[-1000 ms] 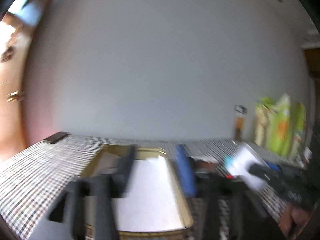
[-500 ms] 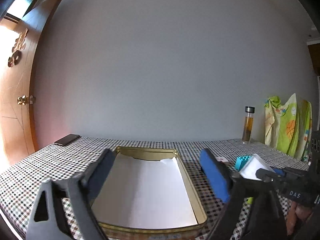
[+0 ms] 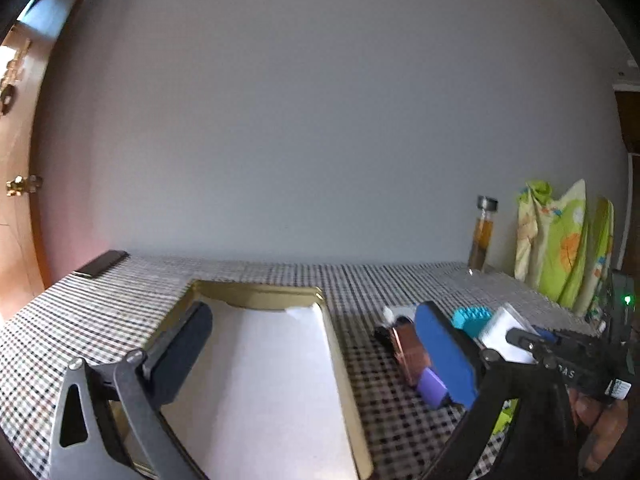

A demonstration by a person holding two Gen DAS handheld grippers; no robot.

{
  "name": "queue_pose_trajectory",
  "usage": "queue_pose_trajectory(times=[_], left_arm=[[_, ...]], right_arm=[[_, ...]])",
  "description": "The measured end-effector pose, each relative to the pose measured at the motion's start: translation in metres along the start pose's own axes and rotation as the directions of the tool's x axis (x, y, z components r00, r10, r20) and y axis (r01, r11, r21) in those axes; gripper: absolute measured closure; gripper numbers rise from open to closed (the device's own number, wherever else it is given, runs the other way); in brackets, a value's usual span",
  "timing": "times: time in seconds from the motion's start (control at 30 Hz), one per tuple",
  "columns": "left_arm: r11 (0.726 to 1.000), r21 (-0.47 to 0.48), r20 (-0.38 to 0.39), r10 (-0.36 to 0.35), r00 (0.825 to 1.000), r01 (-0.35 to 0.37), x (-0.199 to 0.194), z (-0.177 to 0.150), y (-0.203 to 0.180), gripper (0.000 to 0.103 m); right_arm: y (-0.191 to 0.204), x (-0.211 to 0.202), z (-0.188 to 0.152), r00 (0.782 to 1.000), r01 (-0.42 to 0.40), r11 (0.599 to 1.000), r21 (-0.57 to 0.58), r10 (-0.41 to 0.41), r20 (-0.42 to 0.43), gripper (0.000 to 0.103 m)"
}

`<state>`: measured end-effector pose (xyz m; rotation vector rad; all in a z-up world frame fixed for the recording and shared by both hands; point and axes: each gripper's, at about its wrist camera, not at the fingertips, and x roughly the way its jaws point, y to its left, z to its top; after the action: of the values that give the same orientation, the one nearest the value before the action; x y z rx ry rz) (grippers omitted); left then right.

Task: Organize rigid objects
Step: 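Move the left gripper back and grasp the green soccer-ball cube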

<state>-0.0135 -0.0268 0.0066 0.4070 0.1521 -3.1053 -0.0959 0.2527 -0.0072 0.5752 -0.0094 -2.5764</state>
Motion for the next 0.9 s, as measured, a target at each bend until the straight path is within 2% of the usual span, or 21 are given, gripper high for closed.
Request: queue_pose_trajectory(times=[0.23, 0.33, 0.5, 0.6, 0.67, 0.73, 0.83, 0.9], left_arm=[[1.000, 0.005, -0.081, -0.029, 0.996, 0.029, 0.026, 0.003, -0.020, 0.001], [0.999, 0.007, -0.120, -0.032, 0.992, 0.033, 0.039, 0.005, -0.029, 0.001], [0.995, 0.027, -0.177, -0.086, 0.980, 0.092, 0.049, -0.009, -0.056, 0.001], [0.991, 0.037, -0.222, -0.114, 0.968, 0.126, 0.051, -0.023, -0.076, 0.001], [0.986, 0.032, -0.263, -0.151, 0.953, 0.165, 0.052, -0.032, -0.092, 0.001], [0.976, 0.067, -0.294, -0.180, 0.939, 0.208, 0.052, -0.042, -0.113, 0.001], [0.960, 0.120, -0.338, -0.199, 0.920, 0.252, 0.056, -0.053, -0.135, 0.001], [0.956, 0.120, -0.369, -0.206, 0.906, 0.266, 0.059, -0.059, -0.140, 0.003]], right_arm=[[-0.012, 0.004, 0.001, 0.999, 0.042, 0.999, 0.008, -0.042, -0.015, 0.075], [-0.015, 0.007, 0.004, 0.999, 0.030, 0.999, 0.017, -0.029, -0.030, 0.075], [-0.018, 0.005, 0.002, 0.998, 0.046, 0.999, 0.013, -0.046, -0.037, 0.075], [-0.024, 0.003, -0.001, 0.998, 0.047, 0.998, 0.028, -0.046, -0.038, 0.075], [-0.028, 0.002, -0.004, 0.998, 0.050, 0.998, 0.041, -0.049, -0.037, 0.075], [-0.032, -0.001, -0.006, 0.998, 0.050, 0.997, 0.055, -0.048, -0.035, 0.075], [-0.035, -0.007, -0.007, 0.998, 0.053, 0.997, 0.062, -0.051, -0.027, 0.075], [-0.039, -0.012, -0.009, 0.998, 0.054, 0.996, 0.067, -0.053, -0.022, 0.075]])
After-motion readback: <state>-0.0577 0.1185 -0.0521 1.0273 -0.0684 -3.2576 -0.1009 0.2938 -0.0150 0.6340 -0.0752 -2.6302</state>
